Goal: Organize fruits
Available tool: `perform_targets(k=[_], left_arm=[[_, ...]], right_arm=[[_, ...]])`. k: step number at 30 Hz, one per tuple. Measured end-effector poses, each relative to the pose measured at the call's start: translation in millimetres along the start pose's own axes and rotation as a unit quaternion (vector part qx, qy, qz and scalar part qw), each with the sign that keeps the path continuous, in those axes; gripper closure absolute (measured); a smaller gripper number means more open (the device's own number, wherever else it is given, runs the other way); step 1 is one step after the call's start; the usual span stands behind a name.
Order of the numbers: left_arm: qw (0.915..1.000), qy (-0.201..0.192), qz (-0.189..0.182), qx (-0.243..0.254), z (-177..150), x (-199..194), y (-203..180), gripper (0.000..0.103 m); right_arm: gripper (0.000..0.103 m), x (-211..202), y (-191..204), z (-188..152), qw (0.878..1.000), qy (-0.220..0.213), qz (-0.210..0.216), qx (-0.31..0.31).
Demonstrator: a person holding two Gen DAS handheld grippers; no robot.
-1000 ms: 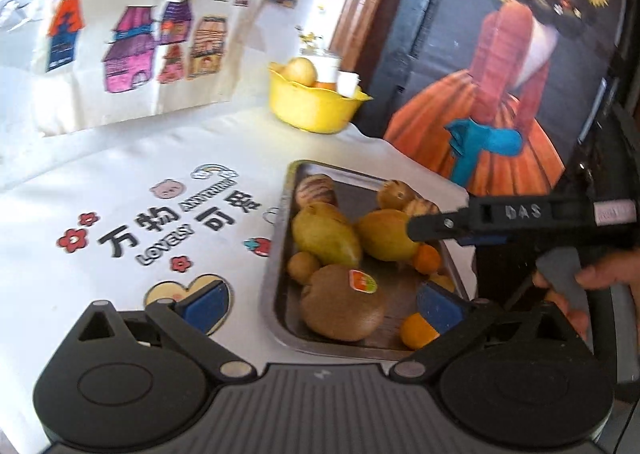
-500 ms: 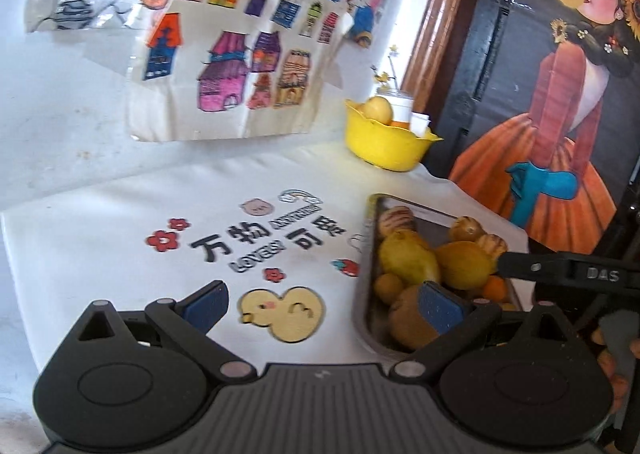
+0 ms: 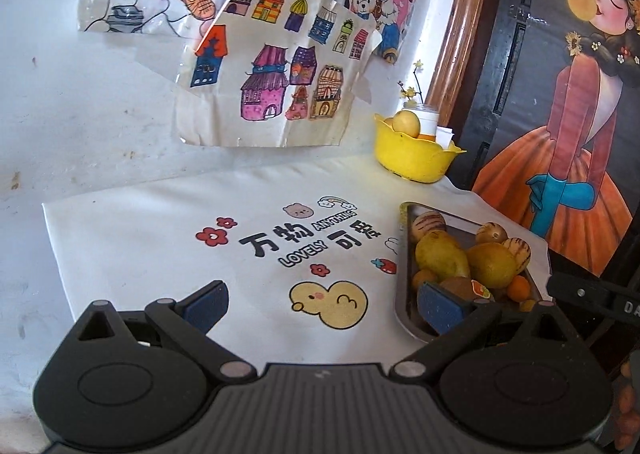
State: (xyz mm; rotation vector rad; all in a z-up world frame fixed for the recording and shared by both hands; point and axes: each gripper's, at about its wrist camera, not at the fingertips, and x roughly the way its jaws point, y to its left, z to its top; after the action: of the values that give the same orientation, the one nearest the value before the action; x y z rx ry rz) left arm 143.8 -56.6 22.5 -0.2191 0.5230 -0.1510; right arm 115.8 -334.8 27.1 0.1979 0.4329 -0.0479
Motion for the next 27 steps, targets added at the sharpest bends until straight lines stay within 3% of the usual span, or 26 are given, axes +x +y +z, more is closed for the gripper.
perform_targets(k=[15, 27], left_arm=[[0.9998, -0.017, 0.002, 0.006, -10, -23, 12, 0.000], [0.9996, -0.025, 0.005, 0.010, -20, -37, 21, 0.000]], right_arm=[[0.001, -53, 38, -26, 0.998, -0.054, -0.026, -0.016], [0.001, -72, 60, -37, 0.996, -0.076, -0.030, -0.042]])
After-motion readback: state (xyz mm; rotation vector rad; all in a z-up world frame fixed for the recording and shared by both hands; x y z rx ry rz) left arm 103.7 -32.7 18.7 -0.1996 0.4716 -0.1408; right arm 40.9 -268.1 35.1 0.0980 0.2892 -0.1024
